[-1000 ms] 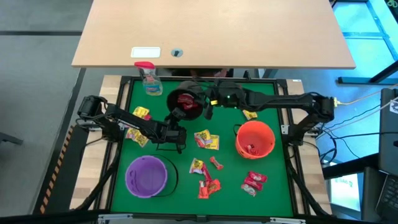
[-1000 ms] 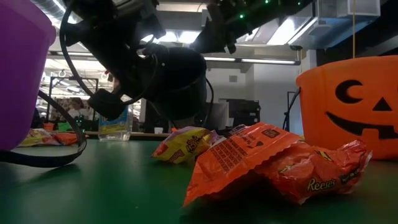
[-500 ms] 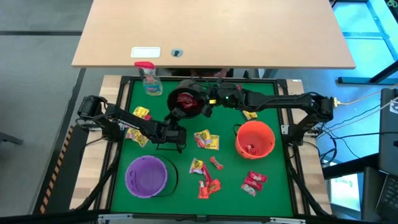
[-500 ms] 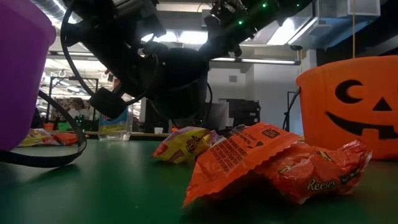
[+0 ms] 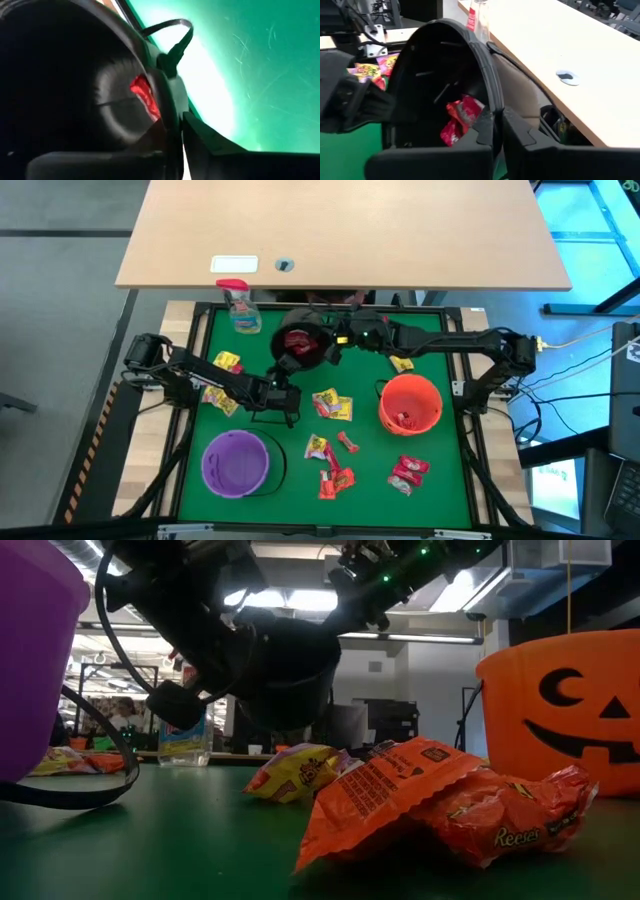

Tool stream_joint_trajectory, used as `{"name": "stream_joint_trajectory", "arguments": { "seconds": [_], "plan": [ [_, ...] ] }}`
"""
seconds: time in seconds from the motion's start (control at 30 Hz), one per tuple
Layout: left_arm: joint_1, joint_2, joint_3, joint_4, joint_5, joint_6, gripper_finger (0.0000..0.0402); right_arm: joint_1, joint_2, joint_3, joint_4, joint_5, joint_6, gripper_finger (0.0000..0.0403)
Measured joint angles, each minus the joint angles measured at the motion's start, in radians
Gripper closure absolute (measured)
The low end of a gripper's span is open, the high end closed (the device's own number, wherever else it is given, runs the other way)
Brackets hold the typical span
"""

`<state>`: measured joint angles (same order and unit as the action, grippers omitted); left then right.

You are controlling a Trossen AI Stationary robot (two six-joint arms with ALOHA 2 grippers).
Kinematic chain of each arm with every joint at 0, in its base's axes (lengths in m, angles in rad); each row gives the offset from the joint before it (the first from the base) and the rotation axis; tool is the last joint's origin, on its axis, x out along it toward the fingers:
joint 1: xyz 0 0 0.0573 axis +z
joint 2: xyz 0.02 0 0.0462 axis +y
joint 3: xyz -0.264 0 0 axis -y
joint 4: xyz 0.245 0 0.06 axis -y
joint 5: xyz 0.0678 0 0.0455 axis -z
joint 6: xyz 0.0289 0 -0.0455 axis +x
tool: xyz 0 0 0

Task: Sort candy
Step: Remove the orange candy from the black bucket

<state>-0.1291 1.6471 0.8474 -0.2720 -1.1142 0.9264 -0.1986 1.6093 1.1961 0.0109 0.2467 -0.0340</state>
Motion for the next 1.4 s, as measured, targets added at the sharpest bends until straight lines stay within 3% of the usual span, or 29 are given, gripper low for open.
{"name": "stream_joint_trajectory", "arguments": {
  "seconds": [0.37,0.83,1.1,1.27,1.4],
  "plan": [
    [-0.008,0.000,0.030,0.002,-0.054,0.001,0.0253,0.002,0.000,0.000,0.020,0.029,-0.001,0.0393],
    [-0.066,-0.013,0.147,-0.008,0.053,-0.006,0.0235,0.001,-0.002,0.000,0.015,0.090,-0.003,0.0395],
    [-0.066,-0.013,0.148,-0.007,0.125,-0.028,0.0173,0.002,-0.001,0.000,0.014,0.076,-0.001,0.0394],
    [-0.072,-0.013,0.148,-0.002,0.063,-0.061,0.0137,0.003,-0.001,0.000,0.016,0.103,-0.002,0.0395],
    [-0.088,-0.014,0.148,0.000,0.040,-0.107,0.0130,0.003,-0.001,0.000,0.017,0.167,-0.044,0.0396]
  ]
}}
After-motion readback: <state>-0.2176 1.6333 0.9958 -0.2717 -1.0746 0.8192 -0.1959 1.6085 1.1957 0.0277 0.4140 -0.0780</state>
